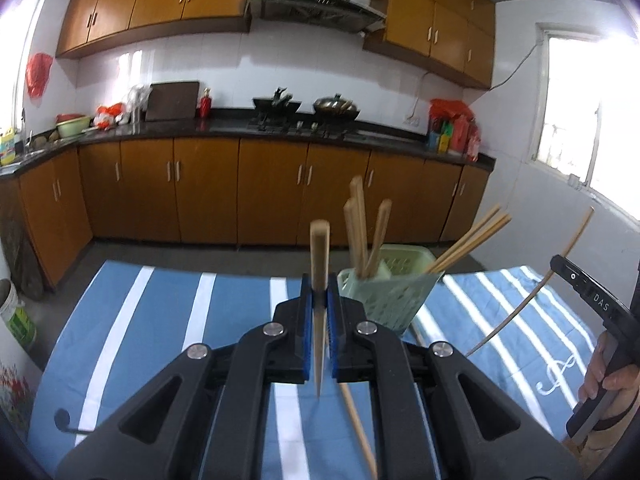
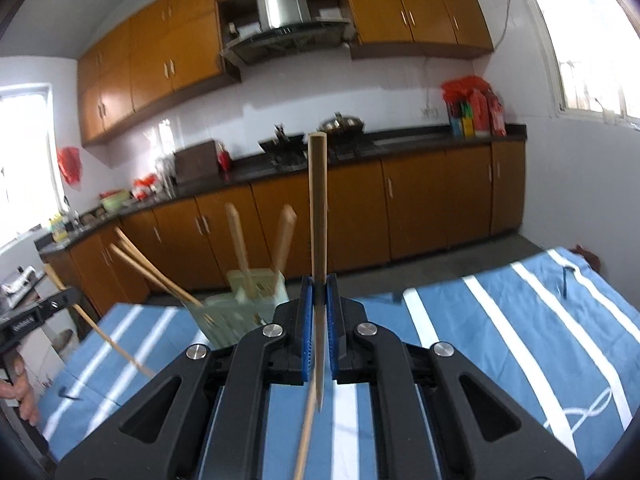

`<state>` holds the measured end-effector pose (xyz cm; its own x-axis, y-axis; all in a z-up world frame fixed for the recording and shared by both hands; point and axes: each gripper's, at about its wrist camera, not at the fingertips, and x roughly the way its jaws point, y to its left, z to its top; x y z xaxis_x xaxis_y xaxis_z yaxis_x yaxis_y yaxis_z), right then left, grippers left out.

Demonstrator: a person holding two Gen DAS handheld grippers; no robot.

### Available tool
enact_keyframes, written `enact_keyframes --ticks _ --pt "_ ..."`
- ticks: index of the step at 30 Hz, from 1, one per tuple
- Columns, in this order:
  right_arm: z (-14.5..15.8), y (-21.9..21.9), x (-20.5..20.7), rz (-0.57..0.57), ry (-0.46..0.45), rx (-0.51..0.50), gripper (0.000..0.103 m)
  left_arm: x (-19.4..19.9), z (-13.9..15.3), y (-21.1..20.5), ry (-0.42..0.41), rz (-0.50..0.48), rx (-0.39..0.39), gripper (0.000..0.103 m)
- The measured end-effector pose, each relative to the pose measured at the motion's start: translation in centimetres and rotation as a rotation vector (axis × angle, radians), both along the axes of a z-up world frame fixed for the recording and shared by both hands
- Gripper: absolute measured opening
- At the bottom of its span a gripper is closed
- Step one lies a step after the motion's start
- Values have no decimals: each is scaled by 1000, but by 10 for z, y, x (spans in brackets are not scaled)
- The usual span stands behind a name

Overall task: Organize utensils
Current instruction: 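Lift both held chopsticks up over the green holder, then open the right tool over the green holder while the left tool releases its chopstick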

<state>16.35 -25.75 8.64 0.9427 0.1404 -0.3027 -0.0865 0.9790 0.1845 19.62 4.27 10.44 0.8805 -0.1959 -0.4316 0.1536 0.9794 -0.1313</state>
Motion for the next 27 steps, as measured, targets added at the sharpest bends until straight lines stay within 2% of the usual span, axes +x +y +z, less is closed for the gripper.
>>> enact_keyframes --ticks 6,8,15,19,23,27 --pt "44 17 -8 72 -138 45 7 1 39 -21 -92 -31 -11 8" --pt "55 25 -7 82 -186 41 7 5 55 -28 -135 -35 -44 8" --pt "67 49 21 83 -290 17 7 28 94 -45 -277 32 -131 8" --pt "57 55 46 76 -263 7 7 46 95 -49 -330 74 -148 8" --pt "42 58 66 79 -216 2 7 65 78 -54 -352 99 -137 8" --pt "26 62 77 87 -161 -19 7 87 56 -58 -291 75 -144 8"
